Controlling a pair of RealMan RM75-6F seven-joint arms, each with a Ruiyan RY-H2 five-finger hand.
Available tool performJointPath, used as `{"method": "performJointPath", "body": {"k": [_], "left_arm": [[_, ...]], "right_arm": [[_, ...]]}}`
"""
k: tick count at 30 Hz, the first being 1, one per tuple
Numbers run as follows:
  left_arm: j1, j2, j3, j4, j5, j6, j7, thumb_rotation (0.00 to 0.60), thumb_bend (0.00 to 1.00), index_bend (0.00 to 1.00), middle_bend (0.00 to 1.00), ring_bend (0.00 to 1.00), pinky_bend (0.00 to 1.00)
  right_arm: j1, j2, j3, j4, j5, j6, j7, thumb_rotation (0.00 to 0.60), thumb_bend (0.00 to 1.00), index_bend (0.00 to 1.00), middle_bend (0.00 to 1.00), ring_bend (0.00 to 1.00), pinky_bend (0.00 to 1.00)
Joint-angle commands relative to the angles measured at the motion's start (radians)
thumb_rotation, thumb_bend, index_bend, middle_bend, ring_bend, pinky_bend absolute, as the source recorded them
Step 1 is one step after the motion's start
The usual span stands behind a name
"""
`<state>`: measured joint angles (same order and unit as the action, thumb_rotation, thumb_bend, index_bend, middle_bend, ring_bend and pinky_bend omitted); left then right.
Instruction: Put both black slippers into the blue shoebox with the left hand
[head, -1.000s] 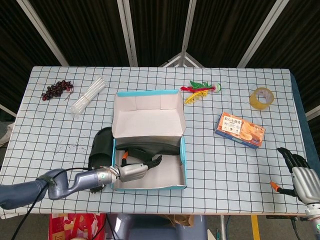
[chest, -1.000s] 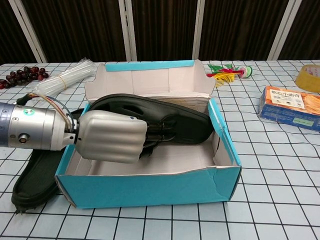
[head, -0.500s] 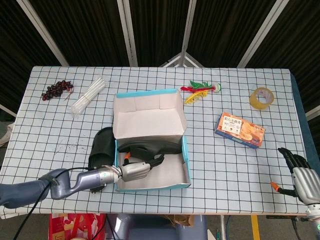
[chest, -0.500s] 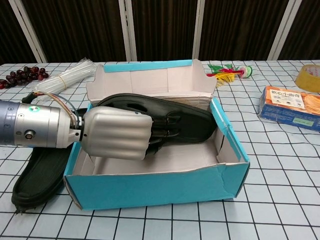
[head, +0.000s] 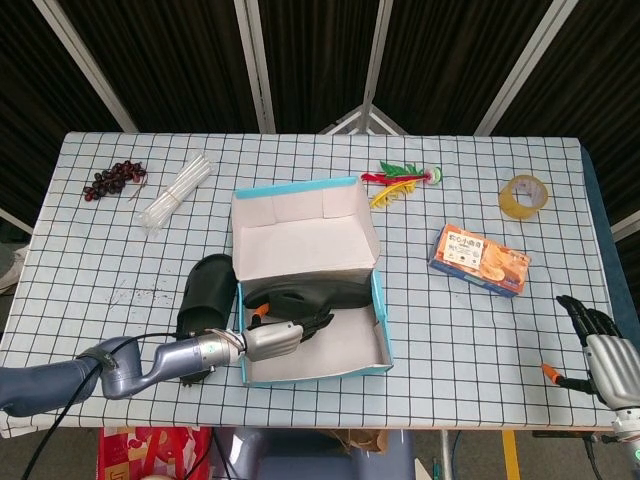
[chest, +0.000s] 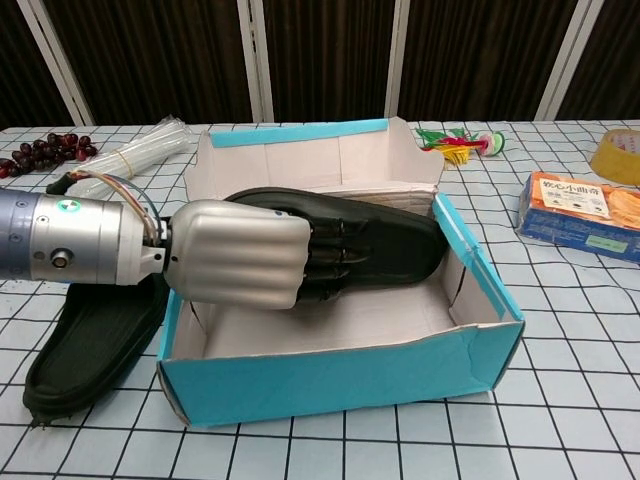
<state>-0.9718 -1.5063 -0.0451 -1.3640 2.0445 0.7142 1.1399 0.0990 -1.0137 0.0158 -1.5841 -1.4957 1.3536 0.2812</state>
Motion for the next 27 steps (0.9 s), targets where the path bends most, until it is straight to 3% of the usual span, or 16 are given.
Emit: {"method": "performJointPath", "body": {"k": [1, 11, 27], "left_arm": [[0.002, 0.0, -0.001, -0.01, -0.013, -0.014, 0.009, 0.6, 0.32, 0.12, 0.09, 0.0, 0.06], [0.005, 0.003, -0.01, -0.033, -0.041, -0.03, 0.041, 0.6, 0.27, 0.1, 0.07, 0.0, 0.06], [0.04, 0.074, -0.048, -0.189, -0.105, -0.05, 0.157, 0.6, 0.27, 0.09, 0.06, 0.0, 0.06]], "right_arm": [[-0.001, 0.001, 0.0, 0.001, -0.001, 0.001, 0.004, 0.6, 0.22, 0.07, 0.1, 0.15, 0.11], [0.001, 0.001, -0.001, 0.002, 0.001, -0.004, 0.004, 0.6, 0.22, 0.07, 0.1, 0.15, 0.11], [0.002, 0.001, -0.002, -0.003, 0.005, -0.011, -0.004, 0.6, 0.22, 0.07, 0.1, 0.15, 0.11]]}}
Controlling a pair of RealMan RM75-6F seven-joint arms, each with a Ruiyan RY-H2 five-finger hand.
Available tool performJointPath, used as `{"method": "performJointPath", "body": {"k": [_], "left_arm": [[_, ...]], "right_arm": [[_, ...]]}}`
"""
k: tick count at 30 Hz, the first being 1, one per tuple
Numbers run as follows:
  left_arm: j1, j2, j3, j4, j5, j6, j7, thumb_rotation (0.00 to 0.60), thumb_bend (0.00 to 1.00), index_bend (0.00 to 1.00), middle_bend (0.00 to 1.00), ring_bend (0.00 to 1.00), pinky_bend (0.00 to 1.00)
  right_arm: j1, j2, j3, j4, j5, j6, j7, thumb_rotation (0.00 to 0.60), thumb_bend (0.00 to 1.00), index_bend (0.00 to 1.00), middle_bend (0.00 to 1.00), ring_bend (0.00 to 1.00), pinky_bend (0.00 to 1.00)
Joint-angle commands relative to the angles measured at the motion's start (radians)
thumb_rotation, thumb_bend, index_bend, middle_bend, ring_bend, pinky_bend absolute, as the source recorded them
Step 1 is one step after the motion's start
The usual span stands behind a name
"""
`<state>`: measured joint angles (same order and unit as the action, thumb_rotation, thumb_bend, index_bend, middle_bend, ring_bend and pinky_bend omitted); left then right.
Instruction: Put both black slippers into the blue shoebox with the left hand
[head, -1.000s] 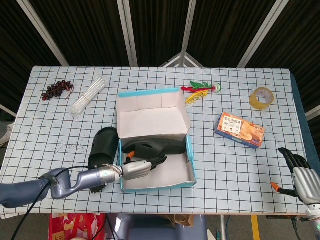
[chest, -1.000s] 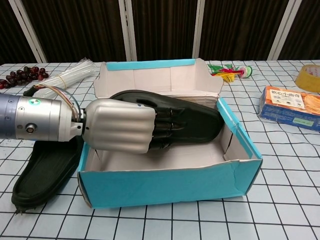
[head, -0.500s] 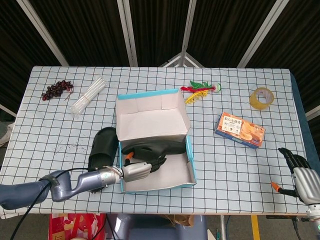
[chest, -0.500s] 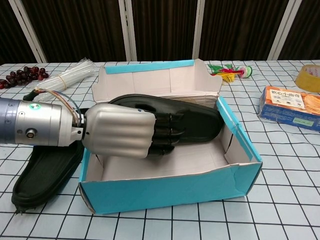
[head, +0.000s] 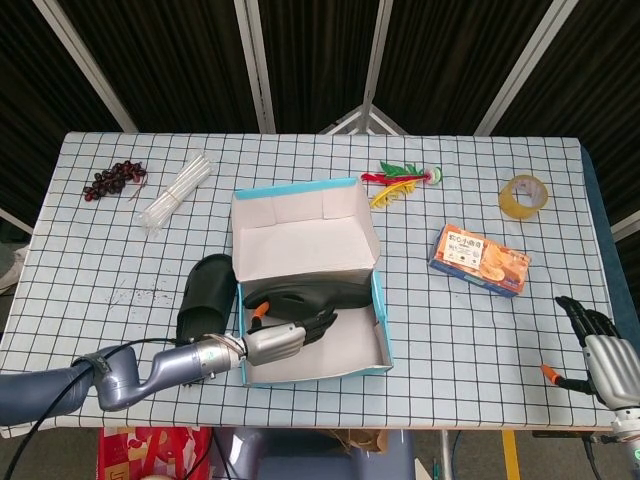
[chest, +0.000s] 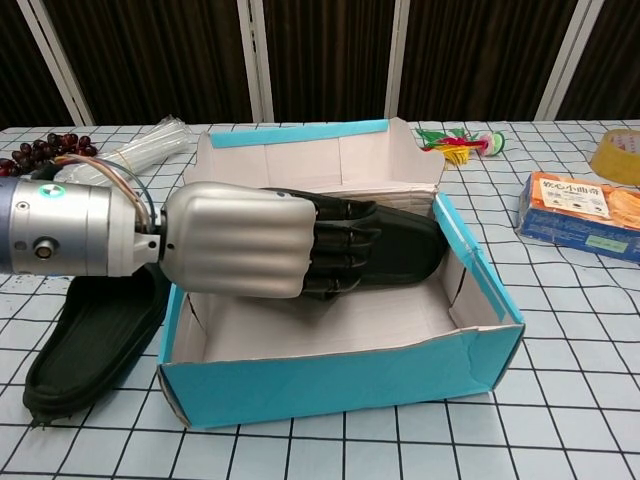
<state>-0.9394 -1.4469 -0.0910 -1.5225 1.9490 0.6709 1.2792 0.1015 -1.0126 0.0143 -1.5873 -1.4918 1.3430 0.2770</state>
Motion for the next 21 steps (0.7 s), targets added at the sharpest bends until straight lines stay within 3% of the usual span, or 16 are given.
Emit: {"method": "performJointPath", "body": {"k": [1, 12, 17, 21], "left_arm": [[0.009, 0.021, -0.003, -0.044, -0.011, -0.008, 0.024, 0.6, 0.27, 0.09, 0.06, 0.0, 0.06], [0.045, 0.112, -0.04, -0.201, -0.061, -0.006, 0.086, 0.599, 0.27, 0.08, 0.09, 0.0, 0.06], [0.117, 0.171, -0.09, -0.321, -0.165, 0.119, -0.023, 0.57, 0.27, 0.1, 0.15, 0.0, 0.06], [0.233, 0.26, -0.104, -0.443, -0.303, 0.262, -0.155, 0.554, 0.27, 0.11, 0.18, 0.0, 0.06]], "right_arm": [[0.0, 0.0, 0.0, 0.0, 0.002, -0.001, 0.0, 0.6, 0.22, 0.07, 0.1, 0.15, 0.11], [-0.006, 0.002, 0.002, -0.003, 0.004, 0.009, 0.001, 0.6, 0.22, 0.07, 0.1, 0.15, 0.11], [-0.009, 0.003, 0.005, -0.003, 0.01, 0.013, 0.002, 0.6, 0.22, 0.07, 0.1, 0.15, 0.11], [-0.014, 0.003, 0.004, -0.002, 0.006, 0.022, 0.004, 0.6, 0.22, 0.07, 0.1, 0.15, 0.11]]}}
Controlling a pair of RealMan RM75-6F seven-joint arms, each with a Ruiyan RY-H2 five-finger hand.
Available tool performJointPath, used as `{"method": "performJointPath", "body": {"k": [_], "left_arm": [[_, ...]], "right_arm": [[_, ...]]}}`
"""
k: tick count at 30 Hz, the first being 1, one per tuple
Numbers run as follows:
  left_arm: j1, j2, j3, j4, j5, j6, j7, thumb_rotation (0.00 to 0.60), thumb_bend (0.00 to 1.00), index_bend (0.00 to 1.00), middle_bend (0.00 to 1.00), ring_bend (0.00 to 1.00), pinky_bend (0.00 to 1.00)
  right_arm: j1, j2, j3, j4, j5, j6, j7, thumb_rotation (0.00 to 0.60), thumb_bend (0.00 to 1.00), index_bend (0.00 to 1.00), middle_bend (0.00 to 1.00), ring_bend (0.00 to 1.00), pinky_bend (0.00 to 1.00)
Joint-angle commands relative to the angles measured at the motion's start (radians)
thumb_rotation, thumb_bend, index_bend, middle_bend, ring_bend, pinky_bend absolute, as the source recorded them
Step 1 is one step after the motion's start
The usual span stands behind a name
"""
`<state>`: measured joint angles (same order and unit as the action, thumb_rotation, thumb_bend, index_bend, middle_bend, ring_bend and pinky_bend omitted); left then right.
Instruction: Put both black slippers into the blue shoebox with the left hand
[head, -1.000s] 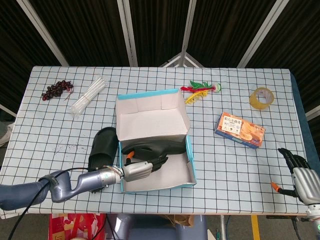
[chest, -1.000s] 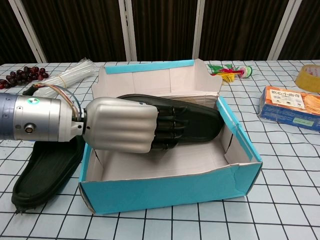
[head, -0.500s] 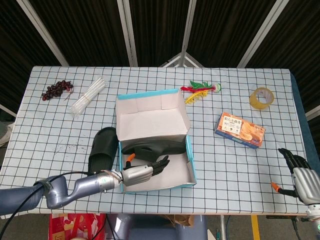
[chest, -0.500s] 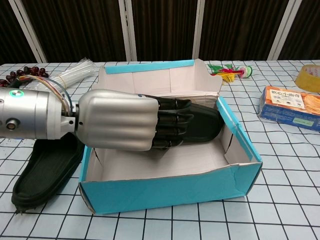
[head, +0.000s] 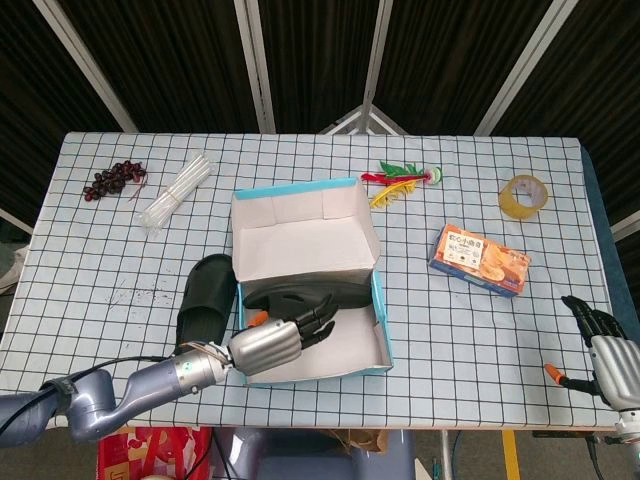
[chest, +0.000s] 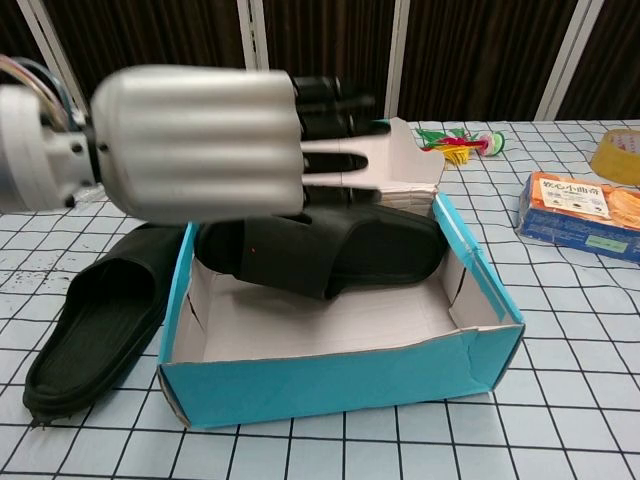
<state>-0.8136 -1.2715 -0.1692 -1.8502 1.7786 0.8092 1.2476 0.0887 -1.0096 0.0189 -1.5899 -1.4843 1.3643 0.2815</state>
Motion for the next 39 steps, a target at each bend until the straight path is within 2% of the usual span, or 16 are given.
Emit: {"method": "performJointPath", "body": {"k": [1, 4, 8, 10, 13, 19, 27, 39], "left_arm": [[0.132, 0.106, -0.021, -0.145, -0.171, 0.143, -0.153, 0.552, 0.27, 0.11, 0.19, 0.0, 0.06], [0.201, 0.156, -0.015, -0.202, -0.274, 0.213, -0.241, 0.547, 0.26, 0.14, 0.23, 0.0, 0.06], [0.256, 0.211, -0.022, -0.212, -0.395, 0.267, -0.381, 0.547, 0.26, 0.14, 0.23, 0.0, 0.06], [0.265, 0.241, -0.026, -0.209, -0.478, 0.246, -0.478, 0.552, 0.25, 0.14, 0.22, 0.0, 0.06], [0.253, 0.267, -0.027, -0.162, -0.542, 0.196, -0.567, 0.551, 0.25, 0.14, 0.22, 0.0, 0.06], [0.216, 0.261, -0.019, -0.104, -0.708, 0.058, -0.741, 0.543, 0.25, 0.14, 0.22, 0.0, 0.06], [0.134, 0.214, 0.004, 0.018, -0.84, -0.052, -0.786, 0.537, 0.25, 0.14, 0.2, 0.0, 0.04], [0.028, 0.117, 0.054, 0.129, -0.98, -0.103, -0.759, 0.534, 0.25, 0.13, 0.15, 0.0, 0.03]], "right_arm": [[-0.001, 0.0, 0.0, 0.0, -0.002, 0.001, -0.001, 0.6, 0.22, 0.07, 0.1, 0.15, 0.11], [-0.002, 0.0, -0.001, -0.003, -0.004, 0.002, -0.005, 0.6, 0.22, 0.07, 0.1, 0.15, 0.11], [-0.003, 0.0, -0.001, -0.007, -0.002, 0.003, -0.012, 0.6, 0.22, 0.07, 0.1, 0.15, 0.11], [-0.002, 0.0, 0.0, -0.009, 0.002, -0.001, -0.017, 0.6, 0.22, 0.07, 0.1, 0.15, 0.11], [-0.001, -0.001, 0.0, -0.014, 0.009, -0.007, -0.03, 0.6, 0.22, 0.07, 0.1, 0.15, 0.11], [0.002, -0.001, 0.003, -0.022, 0.019, -0.016, -0.045, 0.6, 0.22, 0.07, 0.1, 0.15, 0.11], [0.007, -0.002, 0.003, -0.026, 0.028, -0.032, -0.061, 0.6, 0.22, 0.07, 0.1, 0.15, 0.11], [0.012, -0.002, 0.003, -0.029, 0.034, -0.045, -0.071, 0.6, 0.22, 0.07, 0.1, 0.15, 0.11]]}}
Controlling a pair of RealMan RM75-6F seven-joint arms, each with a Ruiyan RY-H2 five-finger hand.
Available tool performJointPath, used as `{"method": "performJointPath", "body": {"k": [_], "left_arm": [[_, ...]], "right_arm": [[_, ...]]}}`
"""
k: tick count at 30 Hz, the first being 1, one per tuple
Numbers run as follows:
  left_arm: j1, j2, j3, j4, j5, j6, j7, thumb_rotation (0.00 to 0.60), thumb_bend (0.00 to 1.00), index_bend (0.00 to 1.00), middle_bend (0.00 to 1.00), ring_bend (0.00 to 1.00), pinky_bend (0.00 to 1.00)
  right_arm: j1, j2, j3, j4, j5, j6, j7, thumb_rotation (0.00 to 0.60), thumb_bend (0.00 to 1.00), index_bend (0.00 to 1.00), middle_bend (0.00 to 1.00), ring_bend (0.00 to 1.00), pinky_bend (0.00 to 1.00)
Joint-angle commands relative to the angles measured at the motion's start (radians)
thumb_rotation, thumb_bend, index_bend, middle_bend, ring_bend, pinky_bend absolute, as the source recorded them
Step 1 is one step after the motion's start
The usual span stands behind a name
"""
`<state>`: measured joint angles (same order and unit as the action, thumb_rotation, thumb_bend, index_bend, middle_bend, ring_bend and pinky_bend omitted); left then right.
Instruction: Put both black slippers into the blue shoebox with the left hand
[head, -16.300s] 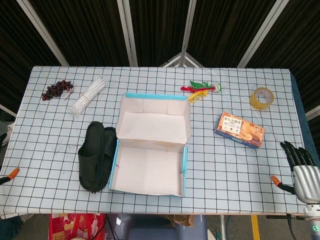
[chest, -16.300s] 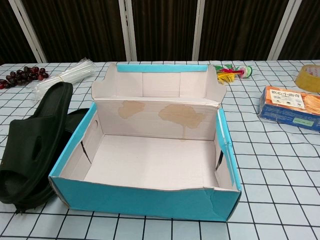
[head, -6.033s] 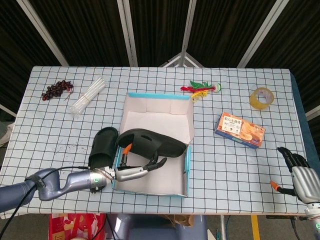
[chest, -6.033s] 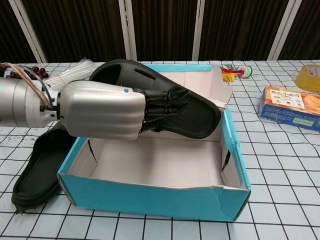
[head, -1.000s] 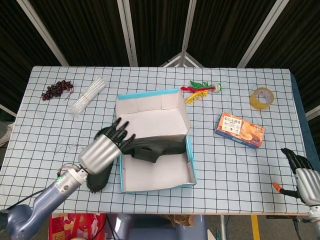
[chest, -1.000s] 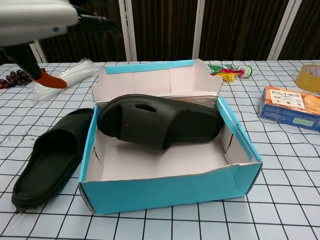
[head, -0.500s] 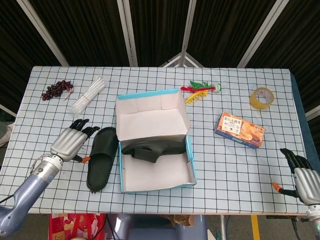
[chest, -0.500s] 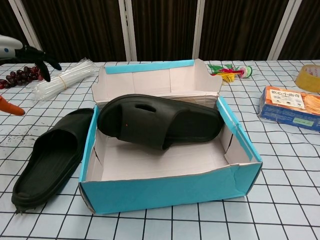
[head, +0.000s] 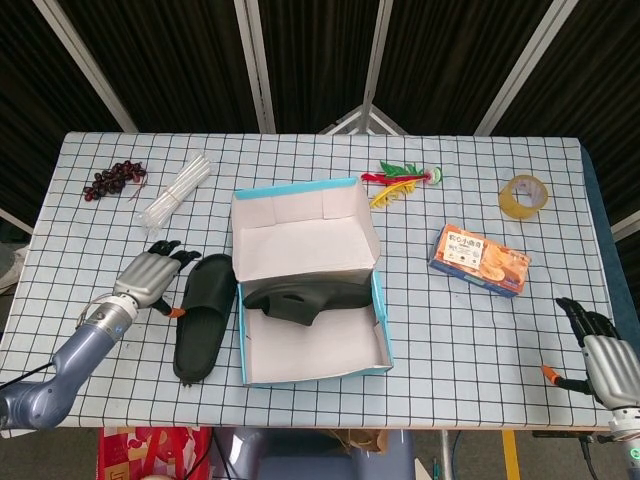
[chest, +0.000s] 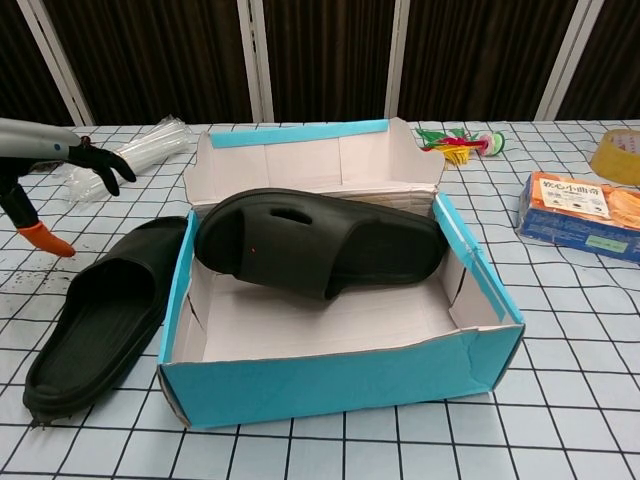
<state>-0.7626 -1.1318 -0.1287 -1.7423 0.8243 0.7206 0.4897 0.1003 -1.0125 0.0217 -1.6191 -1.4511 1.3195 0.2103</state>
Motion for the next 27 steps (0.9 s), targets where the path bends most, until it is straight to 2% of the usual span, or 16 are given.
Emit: {"method": "performJointPath", "body": {"k": [1, 13, 27], "left_arm": [[-0.03, -0.031, 0.017, 0.028, -0.032, -0.016, 0.0, 0.534, 0.25, 0.13, 0.15, 0.0, 0.03], [-0.103, -0.105, 0.053, 0.082, -0.091, 0.001, 0.014, 0.535, 0.25, 0.25, 0.18, 0.0, 0.03], [-0.15, -0.157, 0.098, 0.125, -0.119, 0.021, 0.036, 0.531, 0.25, 0.21, 0.18, 0.0, 0.03]], "right_arm": [[0.0, 0.001, 0.0, 0.0, 0.001, -0.001, 0.001, 0.6, 0.22, 0.07, 0.1, 0.15, 0.11], [0.004, 0.002, 0.001, 0.003, 0.007, -0.014, 0.004, 0.6, 0.22, 0.07, 0.1, 0.15, 0.11], [0.005, 0.005, 0.0, 0.0, 0.012, -0.019, 0.003, 0.6, 0.22, 0.07, 0.1, 0.15, 0.11]]}}
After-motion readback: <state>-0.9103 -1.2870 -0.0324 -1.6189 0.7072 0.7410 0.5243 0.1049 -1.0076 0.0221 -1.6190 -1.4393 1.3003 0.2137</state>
